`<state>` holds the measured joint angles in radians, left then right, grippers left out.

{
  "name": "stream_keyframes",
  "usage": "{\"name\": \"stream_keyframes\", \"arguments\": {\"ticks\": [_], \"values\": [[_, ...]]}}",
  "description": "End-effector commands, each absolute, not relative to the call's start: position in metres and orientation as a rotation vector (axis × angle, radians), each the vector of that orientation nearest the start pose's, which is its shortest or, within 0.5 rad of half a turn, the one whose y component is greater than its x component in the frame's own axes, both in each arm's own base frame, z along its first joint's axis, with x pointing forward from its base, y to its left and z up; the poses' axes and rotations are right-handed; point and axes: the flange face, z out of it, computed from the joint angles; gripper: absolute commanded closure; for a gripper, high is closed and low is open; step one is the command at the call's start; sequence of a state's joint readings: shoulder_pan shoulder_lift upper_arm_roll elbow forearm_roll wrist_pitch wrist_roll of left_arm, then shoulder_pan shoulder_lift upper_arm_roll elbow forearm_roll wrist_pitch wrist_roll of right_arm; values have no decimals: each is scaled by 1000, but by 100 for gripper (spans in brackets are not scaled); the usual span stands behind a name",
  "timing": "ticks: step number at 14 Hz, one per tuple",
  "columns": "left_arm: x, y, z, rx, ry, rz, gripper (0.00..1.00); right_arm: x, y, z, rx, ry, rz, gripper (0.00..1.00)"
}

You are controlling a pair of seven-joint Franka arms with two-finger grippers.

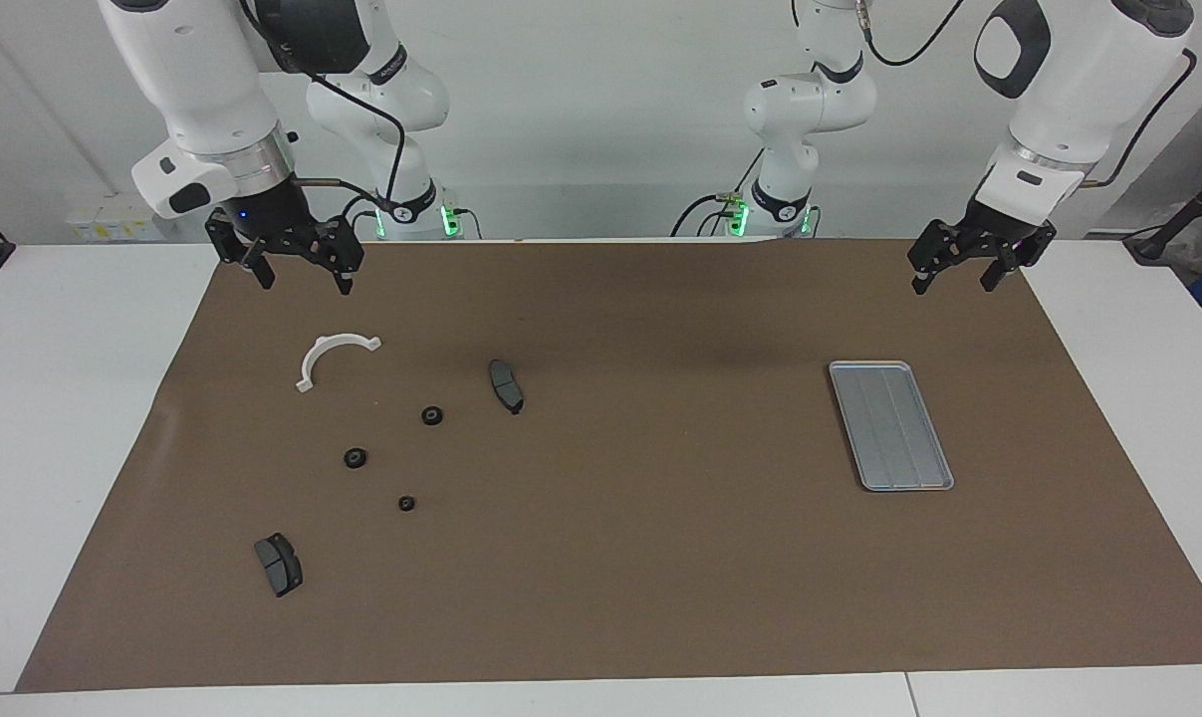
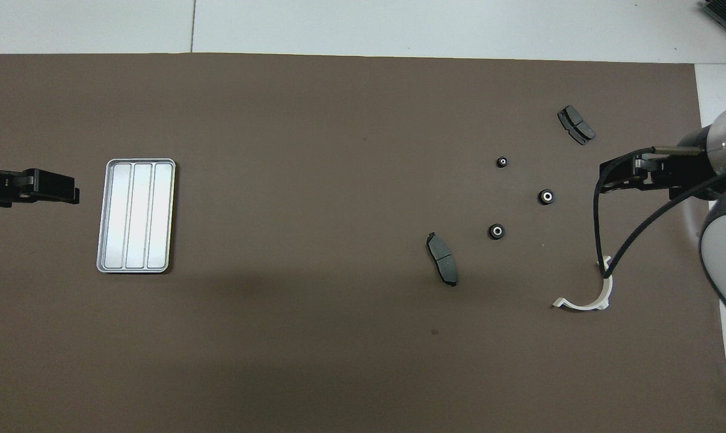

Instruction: Pick bearing gear from pile to tray

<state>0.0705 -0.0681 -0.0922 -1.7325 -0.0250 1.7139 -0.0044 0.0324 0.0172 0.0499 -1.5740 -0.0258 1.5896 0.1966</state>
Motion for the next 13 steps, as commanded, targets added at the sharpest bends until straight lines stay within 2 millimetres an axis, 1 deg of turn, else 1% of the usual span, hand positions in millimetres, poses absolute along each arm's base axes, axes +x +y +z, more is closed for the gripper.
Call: {"name": "stream_keyframes", "arguments": {"ticks": [1,6,9,11,12,13], "values": [[540,-14,604,-3164,19,-89,0,553,41,614,-3150,152,22,0],[540,-14,604,-3164,19,-89,0,554,20,615,-3143,210,16,0],[540,-14,604,-3164,19,-89,0,556,15,614,-3142,212,1,0],[540,-14,604,-3164,19,-89,0,555,14,611,-3142,210,-8,0],[540,-14,604,-3164,19,-89,0,554,11,606,-3142,214,-16,0],[540,-14,604,-3164,19,-89,0,554,0,597,-3144,188,-25,0]]}}
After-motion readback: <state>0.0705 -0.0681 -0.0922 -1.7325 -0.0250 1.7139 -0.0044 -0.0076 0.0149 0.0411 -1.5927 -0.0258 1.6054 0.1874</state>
